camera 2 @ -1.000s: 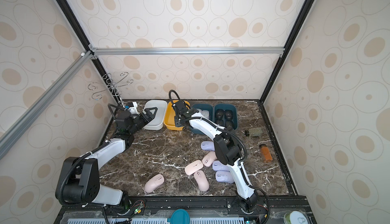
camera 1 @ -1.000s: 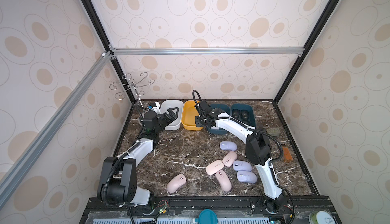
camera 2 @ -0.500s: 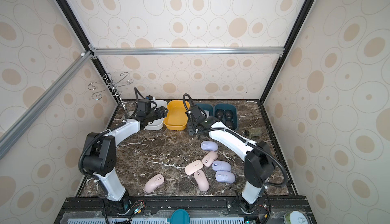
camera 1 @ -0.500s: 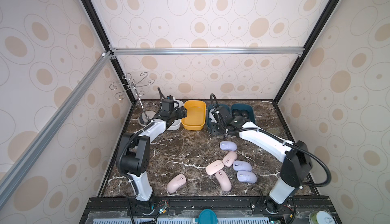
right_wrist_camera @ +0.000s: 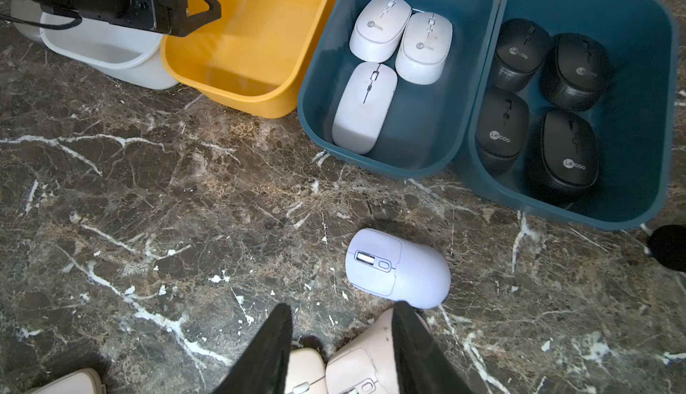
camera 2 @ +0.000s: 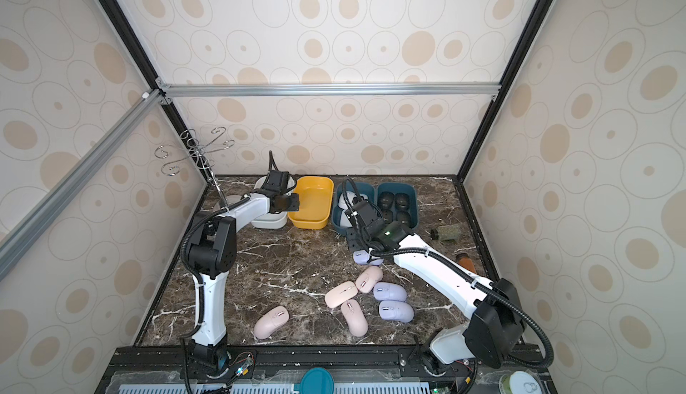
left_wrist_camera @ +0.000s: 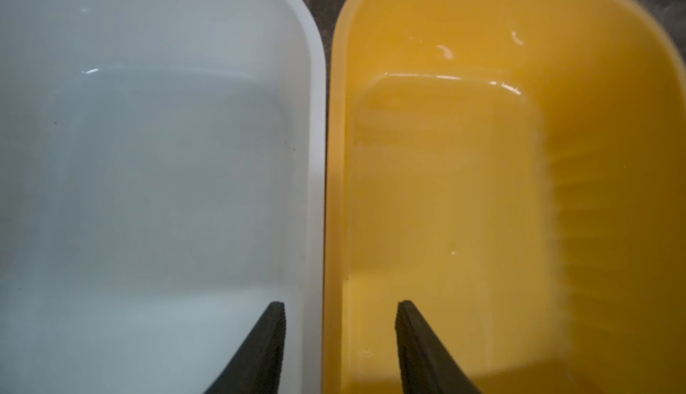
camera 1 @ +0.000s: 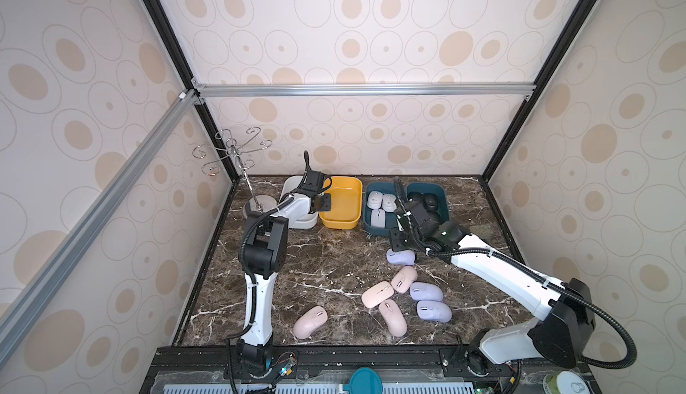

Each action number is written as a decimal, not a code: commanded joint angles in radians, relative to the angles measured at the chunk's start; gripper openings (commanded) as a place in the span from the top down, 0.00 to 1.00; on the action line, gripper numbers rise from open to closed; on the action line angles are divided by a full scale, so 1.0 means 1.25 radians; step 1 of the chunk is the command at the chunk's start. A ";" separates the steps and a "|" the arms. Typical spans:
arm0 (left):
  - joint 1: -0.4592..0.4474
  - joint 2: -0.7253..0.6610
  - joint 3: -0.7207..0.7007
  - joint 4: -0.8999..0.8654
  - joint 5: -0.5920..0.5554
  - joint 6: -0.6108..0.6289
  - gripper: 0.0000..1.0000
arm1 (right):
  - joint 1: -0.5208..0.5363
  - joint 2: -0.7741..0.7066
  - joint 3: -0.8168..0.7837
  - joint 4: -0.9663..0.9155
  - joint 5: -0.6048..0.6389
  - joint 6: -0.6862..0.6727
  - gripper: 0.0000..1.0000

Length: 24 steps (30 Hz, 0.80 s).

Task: Place the mice by color into the storage box
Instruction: Move the storage box to the center of the board.

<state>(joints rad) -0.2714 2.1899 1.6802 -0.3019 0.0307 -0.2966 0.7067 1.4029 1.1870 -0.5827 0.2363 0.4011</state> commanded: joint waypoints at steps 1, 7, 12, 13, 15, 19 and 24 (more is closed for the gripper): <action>-0.005 -0.003 0.012 -0.013 -0.028 0.034 0.63 | 0.002 -0.018 -0.019 -0.007 0.002 -0.009 0.53; -0.005 -0.062 -0.071 0.044 -0.026 0.024 0.80 | 0.003 -0.030 -0.031 -0.007 0.012 -0.014 0.53; -0.007 -0.112 -0.125 0.065 -0.019 0.013 0.88 | 0.003 -0.040 -0.041 -0.007 0.026 -0.017 0.53; -0.010 -0.125 -0.140 0.070 -0.017 0.011 0.91 | 0.003 -0.042 -0.044 -0.008 0.027 -0.015 0.53; -0.018 -0.147 -0.160 0.063 -0.035 0.008 0.94 | 0.002 -0.047 -0.052 -0.009 0.028 -0.013 0.53; -0.044 -0.223 -0.247 0.066 -0.039 -0.047 0.95 | 0.003 -0.064 -0.076 -0.018 0.033 -0.007 0.53; -0.087 -0.385 -0.465 0.116 -0.090 -0.178 1.00 | 0.001 -0.100 -0.118 -0.030 0.046 0.009 0.53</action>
<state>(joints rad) -0.3573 1.8179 1.1927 -0.1997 -0.0395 -0.3897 0.7067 1.3178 1.0676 -0.5915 0.2668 0.3992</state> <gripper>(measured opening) 0.141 0.468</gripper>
